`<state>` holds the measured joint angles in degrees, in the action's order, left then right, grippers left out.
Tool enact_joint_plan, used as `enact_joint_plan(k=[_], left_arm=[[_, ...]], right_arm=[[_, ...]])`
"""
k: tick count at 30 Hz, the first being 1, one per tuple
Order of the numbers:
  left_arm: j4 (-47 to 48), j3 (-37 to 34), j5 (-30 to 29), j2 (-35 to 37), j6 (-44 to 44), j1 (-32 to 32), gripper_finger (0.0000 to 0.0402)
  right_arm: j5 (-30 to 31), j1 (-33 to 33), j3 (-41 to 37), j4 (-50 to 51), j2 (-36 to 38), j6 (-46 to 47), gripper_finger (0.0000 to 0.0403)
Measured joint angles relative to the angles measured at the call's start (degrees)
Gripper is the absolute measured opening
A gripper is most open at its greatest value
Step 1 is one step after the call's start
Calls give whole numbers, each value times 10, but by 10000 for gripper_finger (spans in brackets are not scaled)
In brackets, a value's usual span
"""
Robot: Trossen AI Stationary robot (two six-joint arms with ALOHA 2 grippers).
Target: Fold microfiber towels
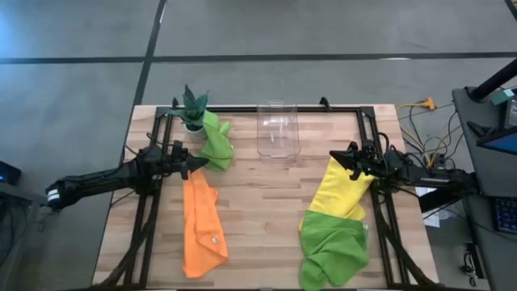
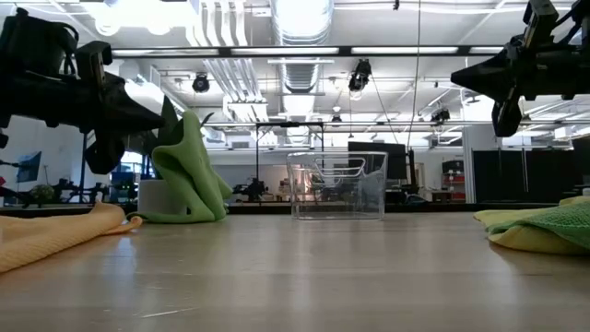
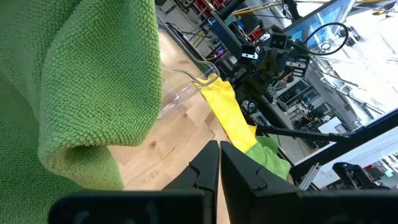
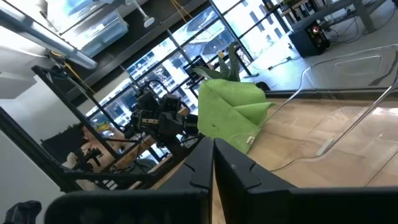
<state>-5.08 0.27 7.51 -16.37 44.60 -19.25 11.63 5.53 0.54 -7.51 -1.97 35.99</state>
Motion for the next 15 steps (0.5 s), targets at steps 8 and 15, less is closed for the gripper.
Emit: enact_joint_plan(k=[8, 15], left_arm=[[0, 0, 0, 0, 0, 0, 0], [0, 0, 0, 0, 0, 0, 0]], right_arm=[[17, 1, 0, 0, 0, -25, 9], [19, 1, 0, -43, 0, 216, 9]])
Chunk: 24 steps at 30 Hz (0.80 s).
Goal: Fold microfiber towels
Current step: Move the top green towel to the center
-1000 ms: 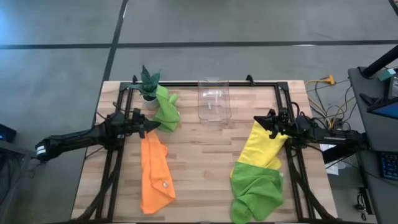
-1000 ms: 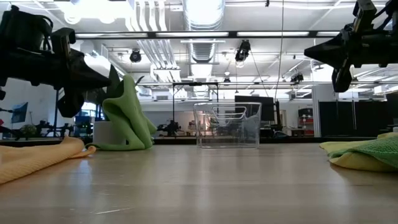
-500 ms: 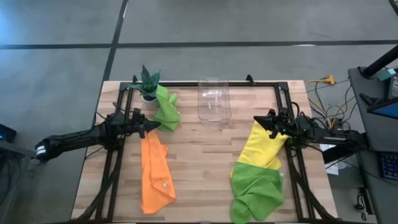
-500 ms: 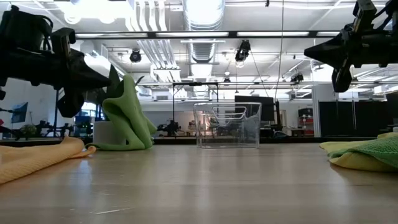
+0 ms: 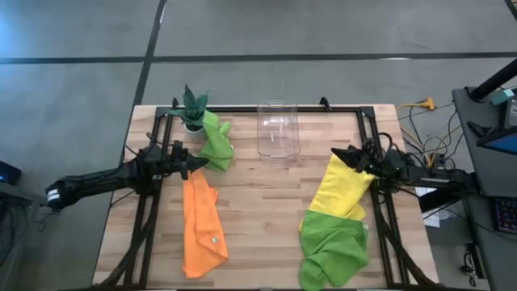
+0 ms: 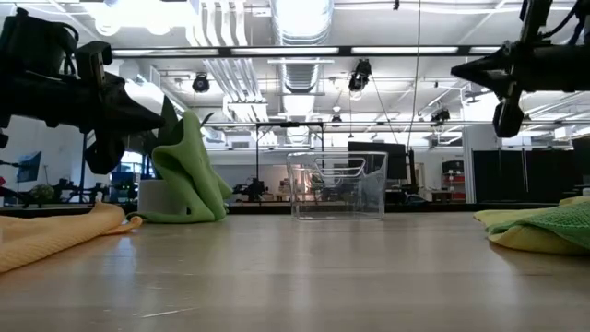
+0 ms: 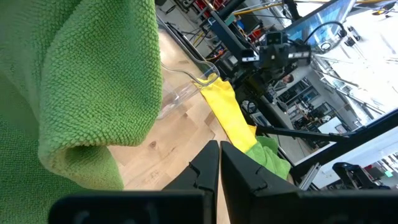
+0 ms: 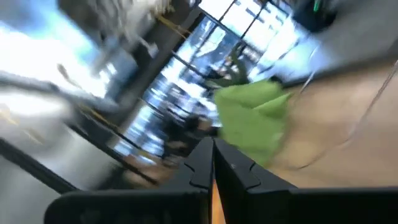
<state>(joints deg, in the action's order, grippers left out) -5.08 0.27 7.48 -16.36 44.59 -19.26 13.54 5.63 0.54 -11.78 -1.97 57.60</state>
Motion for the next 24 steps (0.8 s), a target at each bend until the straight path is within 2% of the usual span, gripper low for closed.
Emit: enact_joint_plan(k=[5, 12, 16, 18, 21, 24], left_arm=[[0, 0, -7, 0, 0, 0, 0], [-7, 0, -7, -1, 9, 0, 0], [-70, 0, -6, 0, 190, 0, 0], [-100, 0, -14, 0, 226, 0, 0], [-165, 0, -16, 0, 249, 1, 0], [-279, 0, -21, -4, 227, 1, 0]], right_arm=[[-22, 0, 0, -13, 0, 172, 9], [-92, 0, 0, -13, 0, 199, 9], [-108, -1, 0, -13, 0, 199, 9], [-107, -1, 0, -21, 0, 200, 9], [-74, -1, 0, -57, -1, 163, 9], [28, -1, 0, -100, -1, 116, 9]])
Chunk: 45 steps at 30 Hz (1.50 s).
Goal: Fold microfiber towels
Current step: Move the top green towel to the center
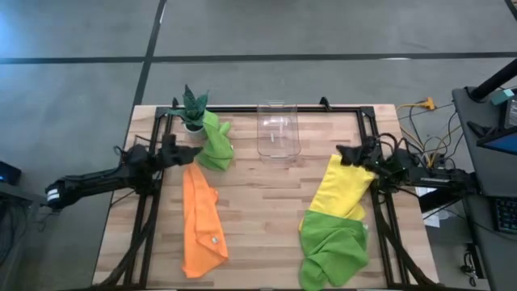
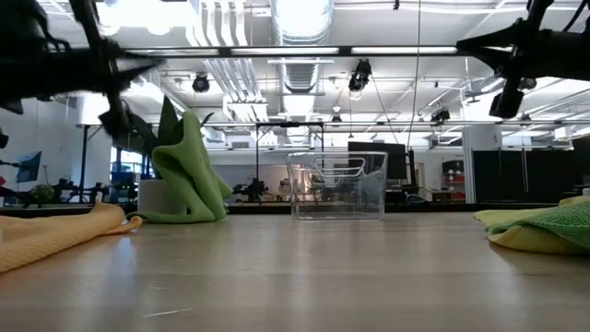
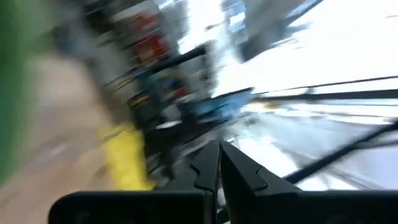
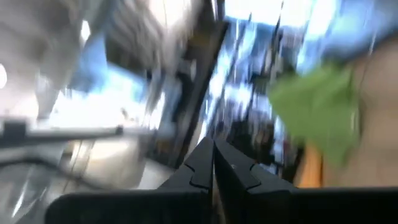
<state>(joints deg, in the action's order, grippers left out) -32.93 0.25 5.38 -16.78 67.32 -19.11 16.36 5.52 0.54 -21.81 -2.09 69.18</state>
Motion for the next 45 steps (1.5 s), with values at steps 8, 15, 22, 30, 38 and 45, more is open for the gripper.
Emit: enact_joint_plan(k=[8, 15, 22, 30, 38, 45], left_arm=[[-483, 0, -104, -27, -78, 0, 0], [-529, 48, -121, -33, -159, 0, 0], [-324, 177, -49, -88, -238, 0, 0], [404, 539, 49, -191, -385, 4, 0], [863, 846, -18, -373, -551, 77, 0], [1020, 902, -262, -482, -573, 261, 0]], right_arm=[[126, 0, 0, -259, -34, -151, 9], [92, 0, 58, -332, -136, -160, 9], [45, 1, 216, -323, -285, -365, 9], [-22, 1, 397, -170, -386, -555, 9], [-35, 1, 550, 303, -407, -563, 9], [-35, -4, 581, 396, -411, -535, 9]])
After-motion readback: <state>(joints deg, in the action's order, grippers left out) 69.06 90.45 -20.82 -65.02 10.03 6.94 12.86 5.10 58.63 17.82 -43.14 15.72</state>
